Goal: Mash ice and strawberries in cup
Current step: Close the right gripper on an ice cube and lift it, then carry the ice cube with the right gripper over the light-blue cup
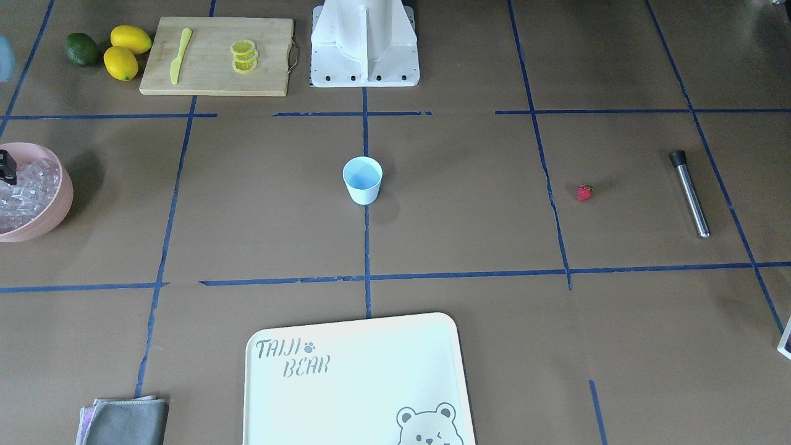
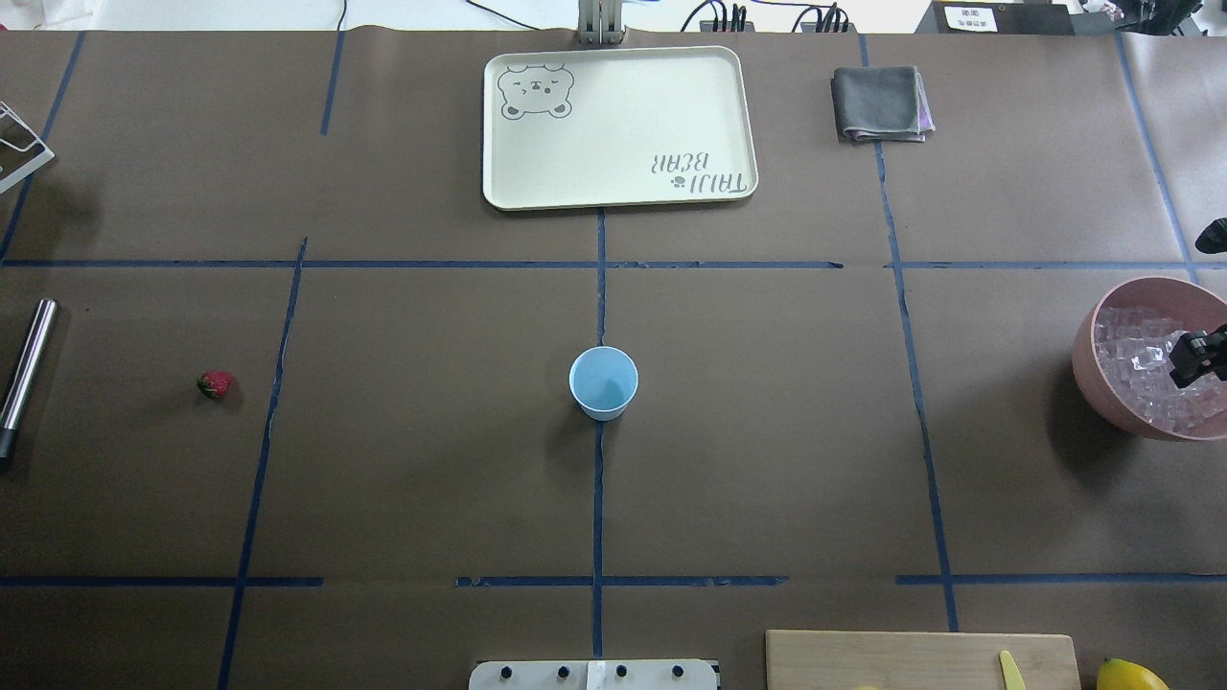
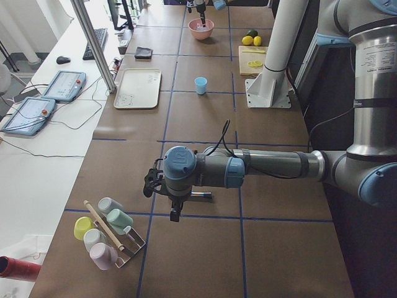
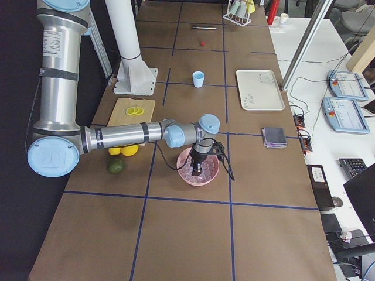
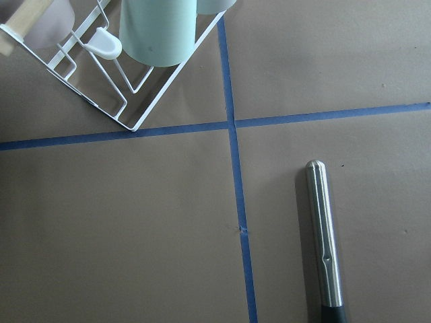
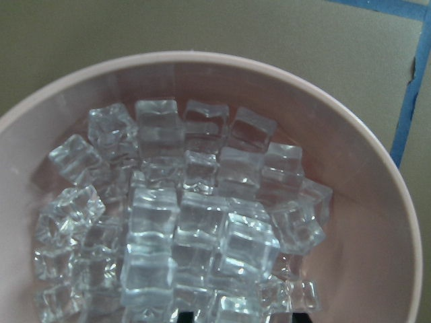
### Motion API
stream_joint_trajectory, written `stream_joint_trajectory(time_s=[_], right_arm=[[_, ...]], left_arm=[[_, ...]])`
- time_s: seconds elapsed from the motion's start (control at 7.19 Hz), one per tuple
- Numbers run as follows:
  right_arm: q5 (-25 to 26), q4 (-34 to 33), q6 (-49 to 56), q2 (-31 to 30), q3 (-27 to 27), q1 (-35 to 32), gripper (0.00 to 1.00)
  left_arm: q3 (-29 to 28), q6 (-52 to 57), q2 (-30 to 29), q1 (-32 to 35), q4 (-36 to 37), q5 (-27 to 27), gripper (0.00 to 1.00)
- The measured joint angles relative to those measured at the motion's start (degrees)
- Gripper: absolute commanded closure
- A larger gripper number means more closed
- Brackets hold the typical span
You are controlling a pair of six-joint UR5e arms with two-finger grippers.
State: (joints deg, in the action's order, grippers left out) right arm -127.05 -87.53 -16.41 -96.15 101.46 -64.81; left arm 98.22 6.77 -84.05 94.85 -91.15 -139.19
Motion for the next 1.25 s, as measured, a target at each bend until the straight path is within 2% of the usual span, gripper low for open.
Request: stream_joint_trajectory(time_s=[0.14, 0.56, 0.97, 1.25], right_arm=[[-0.05, -0.01, -0.02, 0.0, 0.0, 0.02, 1.0], [0.06, -0.01, 0.07, -0.73, 1.61, -0.33, 1.0], [0.08, -2.28, 0.59, -4.4, 10.19, -5.03, 1.0], [-0.73, -8.48, 0.05, 0.83, 14.75, -6.62, 1.0]], left_arm=[[0.05, 0.0, 0.0, 0.07, 0.01, -0.02, 0.0], [0.62, 0.0, 0.03, 0.18, 0.11, -0.07, 0.0], [0.93, 0.0, 0.03, 0.21, 0.24, -0.04, 0.0], [0.94, -0.04, 0.03, 0.24, 0.2, 0.03, 0.0]])
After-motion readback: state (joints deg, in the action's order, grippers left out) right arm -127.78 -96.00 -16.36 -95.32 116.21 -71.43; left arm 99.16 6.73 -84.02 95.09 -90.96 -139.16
